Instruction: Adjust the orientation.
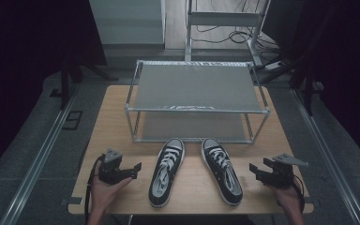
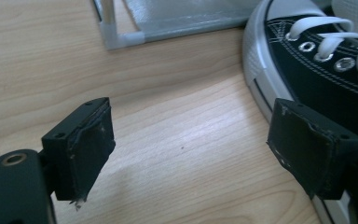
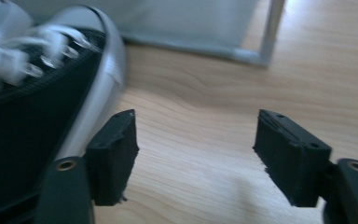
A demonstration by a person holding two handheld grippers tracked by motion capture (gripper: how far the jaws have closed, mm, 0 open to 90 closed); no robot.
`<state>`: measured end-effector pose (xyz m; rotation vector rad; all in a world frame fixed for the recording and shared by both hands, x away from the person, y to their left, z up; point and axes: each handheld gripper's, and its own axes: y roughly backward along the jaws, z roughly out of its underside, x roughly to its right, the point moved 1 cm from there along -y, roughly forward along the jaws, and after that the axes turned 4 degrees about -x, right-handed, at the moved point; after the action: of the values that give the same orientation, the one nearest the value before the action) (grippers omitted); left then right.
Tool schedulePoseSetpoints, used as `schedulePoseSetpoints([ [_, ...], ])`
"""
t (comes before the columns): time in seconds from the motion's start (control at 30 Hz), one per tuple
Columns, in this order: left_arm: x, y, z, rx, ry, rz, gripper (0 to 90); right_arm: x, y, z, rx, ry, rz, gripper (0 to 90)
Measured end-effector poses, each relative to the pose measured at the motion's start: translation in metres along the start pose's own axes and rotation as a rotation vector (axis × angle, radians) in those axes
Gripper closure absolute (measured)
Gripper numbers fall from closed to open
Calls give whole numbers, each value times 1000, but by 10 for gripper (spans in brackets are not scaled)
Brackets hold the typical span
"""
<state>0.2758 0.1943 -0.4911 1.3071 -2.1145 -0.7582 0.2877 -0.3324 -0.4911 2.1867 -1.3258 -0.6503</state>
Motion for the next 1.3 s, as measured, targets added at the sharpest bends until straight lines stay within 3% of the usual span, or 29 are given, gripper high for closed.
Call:
schedulePoseSetpoints([
  [0.07,4,3,-1,-1,-8,23,147,-5,5,-4,14,9,-30,331],
  [0.23,8,7,-2,4,-18,31,158,-22,16,-12,25,52,-81,368],
  [0.3,10,7,-1,-5,-32,34,166,-34,22,-17,37,81,-120,424],
  [0.37,12,7,-1,-14,-41,41,166,-38,24,-19,47,93,-125,436],
  [0.47,14,9,-2,-16,-33,68,190,-54,30,-24,65,114,-195,492],
  [0.5,14,9,-2,-16,-33,78,190,-54,30,-24,65,114,-195,492],
  [0.57,16,8,-3,-28,-37,87,201,-61,29,-26,62,113,-244,549],
  [0.6,17,8,-3,-30,-41,88,210,-69,28,-27,65,107,-279,620],
  [0.73,20,6,-4,-33,-42,101,217,-88,26,-29,53,149,-325,759],
  [0.77,20,6,-4,-33,-42,101,217,-88,26,-29,53,149,-325,759],
  [0.9,23,8,-4,-31,-44,109,219,-119,23,-30,30,202,-376,863],
  [0.97,24,9,-5,-30,-48,118,219,-126,22,-31,21,211,-380,873],
  [1.0,25,10,-6,-28,-50,122,219,-141,21,-30,13,224,-395,882],
  [1.07,26,11,-6,-29,-53,125,219,-145,21,-30,9,232,-402,885],
  [1.2,26,10,-6,-34,-54,132,219,-181,11,-25,-27,275,-438,889],
  [1.23,26,11,-6,-34,-52,133,219,-181,11,-25,-27,275,-438,889],
  [1.3,26,12,-6,-31,-47,138,219,-198,2,-21,-59,298,-452,890],
])
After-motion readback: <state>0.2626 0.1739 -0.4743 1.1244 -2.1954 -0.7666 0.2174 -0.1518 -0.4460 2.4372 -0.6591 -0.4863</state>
